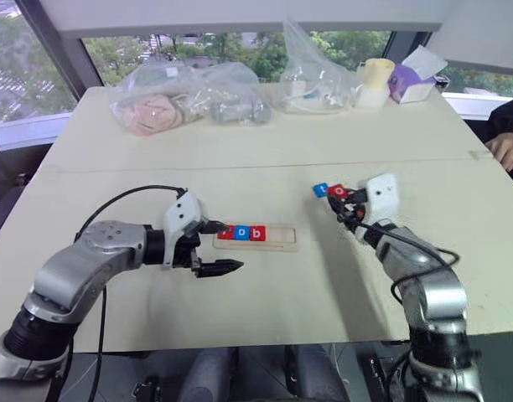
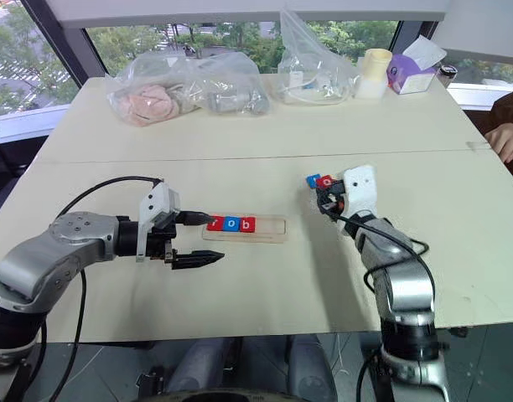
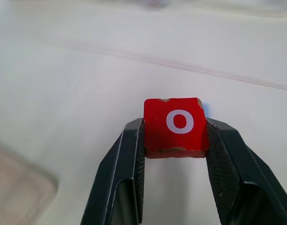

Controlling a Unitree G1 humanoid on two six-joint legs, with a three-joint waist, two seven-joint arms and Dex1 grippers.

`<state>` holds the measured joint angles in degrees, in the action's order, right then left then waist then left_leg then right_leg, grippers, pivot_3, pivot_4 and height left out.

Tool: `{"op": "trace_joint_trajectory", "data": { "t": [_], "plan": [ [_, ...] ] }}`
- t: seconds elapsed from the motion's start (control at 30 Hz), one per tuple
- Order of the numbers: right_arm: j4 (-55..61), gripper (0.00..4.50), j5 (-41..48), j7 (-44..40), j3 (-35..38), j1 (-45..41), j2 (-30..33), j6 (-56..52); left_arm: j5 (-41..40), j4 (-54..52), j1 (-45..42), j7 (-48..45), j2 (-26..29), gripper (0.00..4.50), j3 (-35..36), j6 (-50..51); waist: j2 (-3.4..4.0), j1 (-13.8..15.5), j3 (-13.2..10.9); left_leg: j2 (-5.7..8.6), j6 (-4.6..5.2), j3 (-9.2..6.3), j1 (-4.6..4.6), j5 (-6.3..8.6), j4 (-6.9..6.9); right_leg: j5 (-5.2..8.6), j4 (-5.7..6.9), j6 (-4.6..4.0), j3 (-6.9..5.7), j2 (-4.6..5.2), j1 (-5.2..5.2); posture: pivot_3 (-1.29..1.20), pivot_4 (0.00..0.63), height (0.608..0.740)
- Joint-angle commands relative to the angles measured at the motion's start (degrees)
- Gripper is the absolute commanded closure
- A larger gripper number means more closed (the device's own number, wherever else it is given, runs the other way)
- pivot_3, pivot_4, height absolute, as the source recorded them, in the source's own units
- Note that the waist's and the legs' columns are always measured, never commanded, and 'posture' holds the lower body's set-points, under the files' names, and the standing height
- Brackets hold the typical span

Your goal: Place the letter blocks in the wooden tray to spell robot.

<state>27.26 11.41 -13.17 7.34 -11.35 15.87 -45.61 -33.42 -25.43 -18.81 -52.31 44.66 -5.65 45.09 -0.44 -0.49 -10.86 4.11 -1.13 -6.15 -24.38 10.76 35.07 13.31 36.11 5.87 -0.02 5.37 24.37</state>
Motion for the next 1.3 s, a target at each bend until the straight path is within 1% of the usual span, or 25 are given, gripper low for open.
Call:
{"op": "trace_joint_trajectory", "data": {
  "t": [0.03,0.13,0.2,0.27,0.37,0.5,0.53,0.57,0.63,0.7,0.73,0.8,0.83,0.87,0.9,0.97,1.03,1.13,1.2,1.3],
  "plan": [
    [12.54,3.32,-0.99,7.11,0.17,5.07,-3.56,-10.34,1.0,0.22,-1.42,-0.49,-0.29,0.0,-0.06,-1.92,0.01,-0.03,0.01,0.0,0.0,-0.03,0.0,0.0,-0.01,0.01,0.01,-0.01,0.0,0.0,0.01,0.0,0.15,0.74],
    [17.9,3.32,-2.0,11.12,-0.31,8.52,-6.37,-16.41,1.44,0.76,-2.38,-1.56,-0.22,0.0,-0.95,-2.44,0.03,-0.16,0.0,0.01,-0.01,0.02,0.0,0.0,0.02,0.01,0.0,-0.02,0.0,0.05,0.02,0.0,0.15,0.74],
    [20.66,3.32,-2.93,13.52,-1.6,11.48,-8.19,-20.31,3.54,1.44,-3.27,-3.32,0.96,0.0,-2.98,-3.75,0.03,-0.15,0.0,0.01,-0.01,0.02,0.01,0.01,0.01,0.01,-0.01,-0.02,0.0,0.07,0.0,0.0,0.15,0.74],
    [21.84,3.32,-3.56,13.84,-4.01,13.02,-7.58,-21.27,6.26,2.01,-3.41,-5.2,2.37,0.0,-5.3,-5.97,0.04,-0.3,0.01,0.01,-0.02,0.03,0.01,0.01,-0.04,0.02,-0.02,-0.03,-0.01,0.08,0.04,0.0,0.15,0.74],
    [22.09,3.32,-4.07,15.2,-3.65,13.06,-8.94,-23.36,5.26,2.53,-3.78,-6.46,1.57,0.0,-5.42,-5.7,0.05,-0.32,0.0,0.01,-0.01,0.08,-0.01,0.01,-0.06,0.02,-0.04,-0.04,0.01,0.09,0.08,0.0,0.15,0.74],
    [21.46,3.32,-3.48,15.12,-3.4,12.85,-10.35,-23.91,5.93,2.99,-4.43,-7.38,1.22,0.0,-5.81,-5.98,0.05,-0.19,0.0,0.01,-0.01,0.04,-0.02,0.01,-0.05,0.02,-0.04,-0.03,-0.01,0.15,0.06,0.0,0.15,0.74],
    [21.38,2.82,-3.32,14.87,-3.23,12.85,-10.5,-23.89,6.09,3.12,-4.53,-7.34,1.04,0.0,-5.87,-5.99,0.05,-0.2,0.0,0.01,-0.01,0.04,-0.02,0.01,-0.05,0.03,-0.05,-0.03,-0.02,0.15,0.06,0.0,0.15,0.74],
    [21.28,2.21,-3.32,14.7,-3.09,12.79,-10.53,-23.87,6.2,3.2,-4.57,-7.34,0.95,0.0,-5.9,-6.01,0.05,-0.21,0.0,0.01,-0.01,0.04,-0.02,0.01,-0.05,0.03,-0.05,-0.03,-0.02,0.15,0.06,0.0,0.15,0.74],
    [21.0,1.37,-3.66,14.69,-2.9,12.45,-10.21,-23.9,6.35,3.33,-4.52,-7.41,0.85,0.0,-5.89,-6.13,0.05,-0.25,0.0,0.01,-0.01,0.04,-0.03,0.01,-0.06,0.03,-0.07,-0.02,-0.02,0.14,0.06,0.0,0.15,0.74],
    [20.95,0.26,-3.85,14.35,-2.62,12.07,-9.24,-23.51,6.54,3.45,-4.31,-7.55,0.81,0.0,-5.78,-6.26,0.05,-0.26,0.0,0.01,-0.01,0.04,-0.03,0.01,-0.06,0.03,-0.07,-0.02,-0.03,0.12,0.07,0.0,0.15,0.74],
    [20.96,0.06,-3.11,12.11,-0.8,11.36,-7.21,-20.61,6.57,3.56,-4.16,-7.67,0.87,0.0,-5.59,-6.31,0.05,-0.26,0.0,0.01,-0.01,0.04,-0.03,0.01,-0.06,0.03,-0.07,-0.02,-0.02,0.12,0.07,0.0,0.15,0.74],
    [20.67,0.06,-1.78,8.21,1.79,10.46,-3.85,-15.97,6.56,3.74,-4.02,-7.87,0.96,0.0,-5.29,-6.39,0.06,-0.25,-0.01,0.02,-0.01,0.06,-0.03,0.01,-0.05,0.03,-0.07,-0.01,-0.03,0.11,0.07,0.0,0.15,0.74],
    [20.0,0.06,-0.63,4.83,2.74,10.13,-1.24,-13.07,6.46,3.87,-4.03,-8.04,1.05,0.0,-5.1,-6.41,0.05,-0.25,-0.01,0.02,-0.01,0.06,-0.03,0.01,-0.03,0.03,-0.08,-0.01,-0.03,0.11,0.04,0.0,0.15,0.74],
    [18.17,0.06,2.16,-1.71,5.03,10.21,2.67,-9.4,5.88,4.06,-4.16,-8.59,1.19,0.0,-4.66,-6.31,0.05,-0.25,-0.01,0.02,0.0,0.07,-0.03,0.01,-0.03,0.03,-0.08,0.0,-0.04,0.12,0.03,0.0,0.15,0.74],
    [15.09,0.06,4.1,-9.82,7.28,11.05,7.93,-3.58,5.32,4.24,-4.35,-9.58,1.52,0.0,-4.36,-6.38,0.05,-0.26,-0.02,0.02,0.0,0.06,-0.03,0.01,-0.02,0.03,-0.1,0.01,-0.07,0.11,0.0,0.0,0.15,0.74],
    [9.88,0.06,6.54,-19.93,9.98,12.63,14.87,4.66,4.86,4.53,-4.65,-11.05,1.99,0.0,-4.12,-6.61,0.01,-0.12,-0.03,0.03,0.01,0.1,-0.02,0.01,0.01,0.17,-0.19,0.24,-0.12,0.12,-0.11,0.0,0.15,0.74],
    [2.32,0.06,7.14,-30.23,11.13,14.51,22.23,13.26,5.22,5.06,-5.04,-12.7,2.79,0.0,-4.4,-7.36,-0.01,-0.12,-0.04,0.0,0.05,0.05,-0.01,0.03,0.02,0.2,-0.28,0.29,-0.21,0.12,-0.25,0.0,0.15,0.74],
    [-10.59,0.06,5.8,-39.87,11.17,13.71,30.08,24.46,5.61,5.56,-5.55,-14.82,3.84,0.0,-4.6,-8.31,-0.01,-0.19,-0.05,0.0,0.09,0.09,-0.01,0.05,0.03,0.16,-0.35,0.22,-0.21,0.13,-0.29,0.0,0.15,0.74],
    [-18.97,0.06,3.46,-46.22,8.37,11.8,34.74,32.72,5.52,5.55,-5.8,-16.26,4.6,0.0,-4.61,-8.58,-0.01,-0.39,-0.06,0.0,0.09,0.17,0.01,0.05,0.06,0.06,-0.34,0.07,-0.17,0.16,-0.29,0.0,0.15,0.74],
    [-28.48,0.06,2.18,-51.16,4.26,6.5,36.72,39.47,5.68,5.48,-6.01,-16.66,4.87,0.0,-4.5,-8.78,-0.03,-0.51,-0.07,-0.05,0.09,0.25,0.07,0.05,0.08,0.05,-0.32,0.06,-0.14,0.14,-0.31,0.0,0.15,0.74]
  ]
}}
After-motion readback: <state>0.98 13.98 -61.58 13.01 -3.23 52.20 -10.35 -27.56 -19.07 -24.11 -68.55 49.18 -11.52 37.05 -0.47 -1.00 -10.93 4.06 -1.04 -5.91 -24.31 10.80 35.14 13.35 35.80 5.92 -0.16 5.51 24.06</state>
